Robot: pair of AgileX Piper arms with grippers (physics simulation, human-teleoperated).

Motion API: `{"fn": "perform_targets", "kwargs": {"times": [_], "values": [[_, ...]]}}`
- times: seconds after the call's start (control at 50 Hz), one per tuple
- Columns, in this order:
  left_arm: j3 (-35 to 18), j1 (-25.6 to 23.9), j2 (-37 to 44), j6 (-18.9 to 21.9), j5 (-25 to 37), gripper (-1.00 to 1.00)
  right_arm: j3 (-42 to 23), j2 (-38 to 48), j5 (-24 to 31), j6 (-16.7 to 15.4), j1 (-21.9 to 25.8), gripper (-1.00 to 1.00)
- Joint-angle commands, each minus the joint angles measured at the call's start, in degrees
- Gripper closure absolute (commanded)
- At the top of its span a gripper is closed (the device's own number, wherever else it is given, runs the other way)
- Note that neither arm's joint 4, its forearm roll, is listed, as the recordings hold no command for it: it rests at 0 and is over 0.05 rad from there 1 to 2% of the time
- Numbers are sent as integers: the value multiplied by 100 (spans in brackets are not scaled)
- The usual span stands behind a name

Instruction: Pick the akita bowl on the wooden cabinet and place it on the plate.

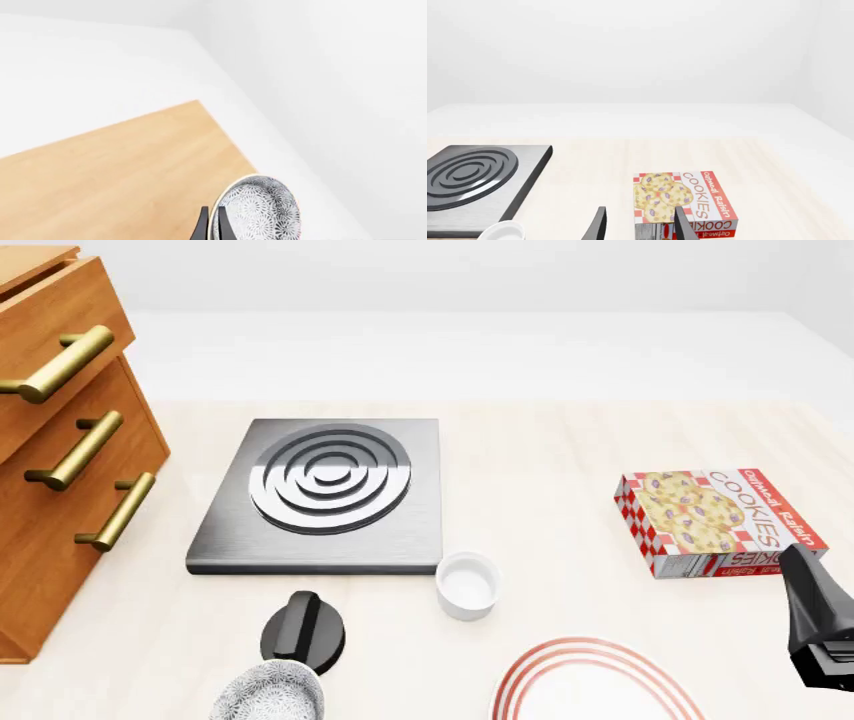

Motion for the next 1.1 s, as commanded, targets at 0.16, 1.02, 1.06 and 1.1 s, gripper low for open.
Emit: {"fn": "perform_targets", "kwargs": {"times": [0.16, 1.02, 1.06, 1.1], "values": [[-206, -283, -346, -235, 333, 100, 0, 0, 0, 0, 0, -100], [-403, -1404, -965, -1019, 1010, 100, 0, 0, 0, 0, 0, -100], [-396, -1448, -988, -1049, 1019, 100, 0, 0, 0, 0, 0, -100], [-390, -1469, -998, -1066, 1021, 100, 0, 0, 0, 0, 0, -100]]}}
